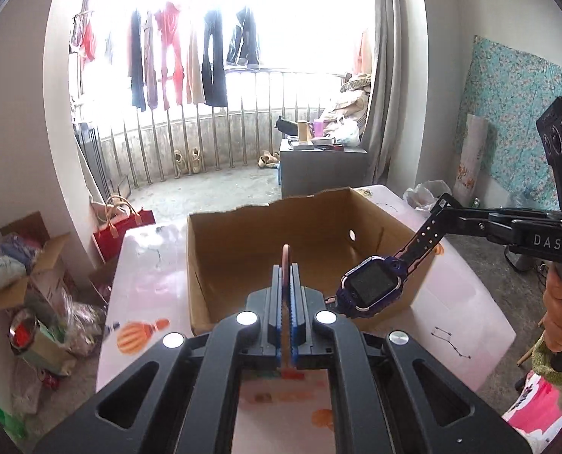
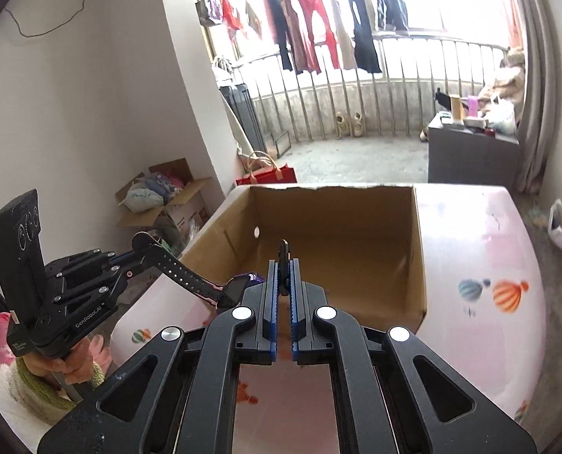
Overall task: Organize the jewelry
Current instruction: 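Lower the smartwatch into the box and open the right tool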
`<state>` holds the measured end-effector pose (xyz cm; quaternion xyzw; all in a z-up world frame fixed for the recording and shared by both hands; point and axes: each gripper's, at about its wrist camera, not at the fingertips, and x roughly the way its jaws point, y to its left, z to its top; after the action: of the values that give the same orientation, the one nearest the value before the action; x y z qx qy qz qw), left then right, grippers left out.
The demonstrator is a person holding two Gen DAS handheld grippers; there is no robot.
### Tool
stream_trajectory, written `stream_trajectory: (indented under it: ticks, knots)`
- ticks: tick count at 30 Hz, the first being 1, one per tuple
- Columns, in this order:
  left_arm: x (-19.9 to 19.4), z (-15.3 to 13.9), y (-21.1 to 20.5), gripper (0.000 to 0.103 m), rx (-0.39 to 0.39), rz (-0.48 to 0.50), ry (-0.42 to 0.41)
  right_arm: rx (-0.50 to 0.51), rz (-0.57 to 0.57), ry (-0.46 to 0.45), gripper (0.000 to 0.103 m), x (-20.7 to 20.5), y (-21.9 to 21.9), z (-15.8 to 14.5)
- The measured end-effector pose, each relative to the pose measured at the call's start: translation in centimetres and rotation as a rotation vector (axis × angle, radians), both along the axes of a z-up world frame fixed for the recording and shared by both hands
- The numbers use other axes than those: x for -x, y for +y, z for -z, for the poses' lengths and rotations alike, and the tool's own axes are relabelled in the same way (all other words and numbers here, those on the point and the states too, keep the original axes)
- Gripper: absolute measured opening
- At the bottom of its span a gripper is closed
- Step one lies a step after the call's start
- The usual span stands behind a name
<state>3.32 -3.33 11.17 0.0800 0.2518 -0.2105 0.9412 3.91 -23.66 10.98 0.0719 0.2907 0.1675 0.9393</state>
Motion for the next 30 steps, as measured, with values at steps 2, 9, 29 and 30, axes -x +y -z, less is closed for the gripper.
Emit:
stream_trajectory:
  ticks: [2, 9, 29, 30]
  knots:
    - [-4.0, -0.4, -0.5, 0.003, 0.009, -0.002, 0.049, -0.007, -0.011, 0.024, 0.003, -3.4, -0.2, 0.1]
    - [-18.4, 3.8, -3.1, 0.003, -0.039, -0.077, 0.357, -0.035, -0.007, 0.335, 0.003, -17.7, -1.7, 5.7]
    - [-16.9, 0.7, 0.4, 0.070, 0.056, -0.134, 0.333, 0.042, 0.069, 0.273, 0.020, -14.7, -3.8, 0.9]
    - [-15.4, -0.1, 1.1, 0.078, 0.072, -0.129, 0.306, 0.041, 0.059, 0.228, 0.028, -12.7, -3.7, -0.1]
